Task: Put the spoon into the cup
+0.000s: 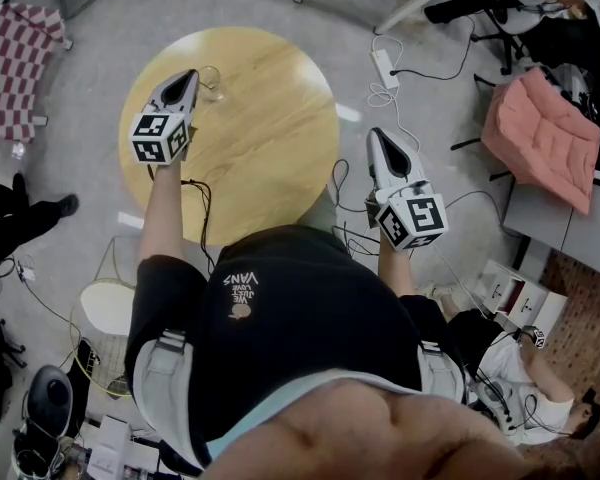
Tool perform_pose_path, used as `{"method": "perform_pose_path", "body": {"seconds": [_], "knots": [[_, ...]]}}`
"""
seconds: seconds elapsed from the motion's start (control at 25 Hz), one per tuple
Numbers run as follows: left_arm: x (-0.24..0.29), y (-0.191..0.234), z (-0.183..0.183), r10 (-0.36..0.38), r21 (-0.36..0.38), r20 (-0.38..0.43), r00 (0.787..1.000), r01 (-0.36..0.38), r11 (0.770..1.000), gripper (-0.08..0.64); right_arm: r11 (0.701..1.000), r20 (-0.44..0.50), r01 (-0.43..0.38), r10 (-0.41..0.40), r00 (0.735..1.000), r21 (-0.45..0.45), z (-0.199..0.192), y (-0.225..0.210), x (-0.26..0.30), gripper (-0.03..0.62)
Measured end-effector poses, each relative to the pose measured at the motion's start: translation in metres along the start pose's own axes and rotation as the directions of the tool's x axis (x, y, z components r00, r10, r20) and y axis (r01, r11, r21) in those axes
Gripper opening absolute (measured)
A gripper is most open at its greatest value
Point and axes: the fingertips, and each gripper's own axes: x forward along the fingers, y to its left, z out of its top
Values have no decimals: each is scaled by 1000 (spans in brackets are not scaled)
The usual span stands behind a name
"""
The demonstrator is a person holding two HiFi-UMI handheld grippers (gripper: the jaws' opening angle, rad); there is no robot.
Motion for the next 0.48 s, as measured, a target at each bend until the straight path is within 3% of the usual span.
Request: {"method": "perform_pose_path", "body": {"seconds": [0.48], "knots": [[2, 4, -7, 20, -15, -25, 999, -20, 1000, 3, 1000, 2, -3, 3, 1000, -3, 1, 2, -3, -2]]}}
